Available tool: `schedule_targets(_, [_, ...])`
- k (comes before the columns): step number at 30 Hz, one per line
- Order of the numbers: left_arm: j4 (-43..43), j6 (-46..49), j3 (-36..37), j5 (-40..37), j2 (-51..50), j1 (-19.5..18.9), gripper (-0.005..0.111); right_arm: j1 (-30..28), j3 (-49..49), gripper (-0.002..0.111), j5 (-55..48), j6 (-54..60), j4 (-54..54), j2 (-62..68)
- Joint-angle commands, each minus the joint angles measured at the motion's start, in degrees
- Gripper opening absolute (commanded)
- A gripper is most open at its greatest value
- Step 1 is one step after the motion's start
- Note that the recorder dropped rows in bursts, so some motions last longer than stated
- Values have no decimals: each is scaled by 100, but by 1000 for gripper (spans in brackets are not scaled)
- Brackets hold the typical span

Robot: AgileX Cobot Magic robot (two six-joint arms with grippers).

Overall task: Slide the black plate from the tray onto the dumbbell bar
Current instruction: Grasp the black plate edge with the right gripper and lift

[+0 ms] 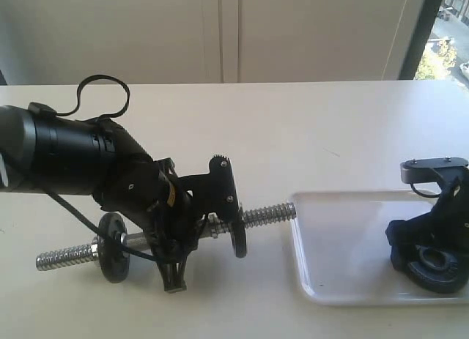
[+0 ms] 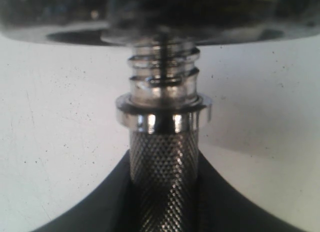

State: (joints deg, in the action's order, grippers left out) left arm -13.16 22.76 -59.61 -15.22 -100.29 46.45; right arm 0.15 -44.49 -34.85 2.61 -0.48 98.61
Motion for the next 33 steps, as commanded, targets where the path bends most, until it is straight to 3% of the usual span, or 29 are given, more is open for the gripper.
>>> schedule_targets(1, [-3,-55,-109,531,302,-6,0,-36,135,90,-333,8,-312,164])
schedule_targets(4, [-3,-55,-109,531,302,-6,0,-36,135,89,-399,-29,-312,217])
schedule_targets(6, [-3,-55,-109,531,302,-6,0,-15,135,76,-502,-29,-302,317])
schedule_targets(8, [-3,-55,-109,531,302,-6,0,-15,59,48,-649,-261,-302,341])
schedule_targets(9, [-3,-55,-109,531,302,-6,0,-15,-133,27,-833,-306,-286,331])
schedule_targets(11, [21,-55,-109,531,302,-6,0,-15,-485,0,-1187,-261,-176,204])
schedule_targets(16, [72,-55,-109,531,302,-6,0,-21,-575,0,-856,150,480,-391])
schedule_targets(23, [72,-55,-109,531,302,-6,0,-21,-575,0,-700,1840,2592,-1024])
schedule_targets(33, [72,-114,-109,531,302,-6,0,-227,-575,0,-1899,4554,5759,-767])
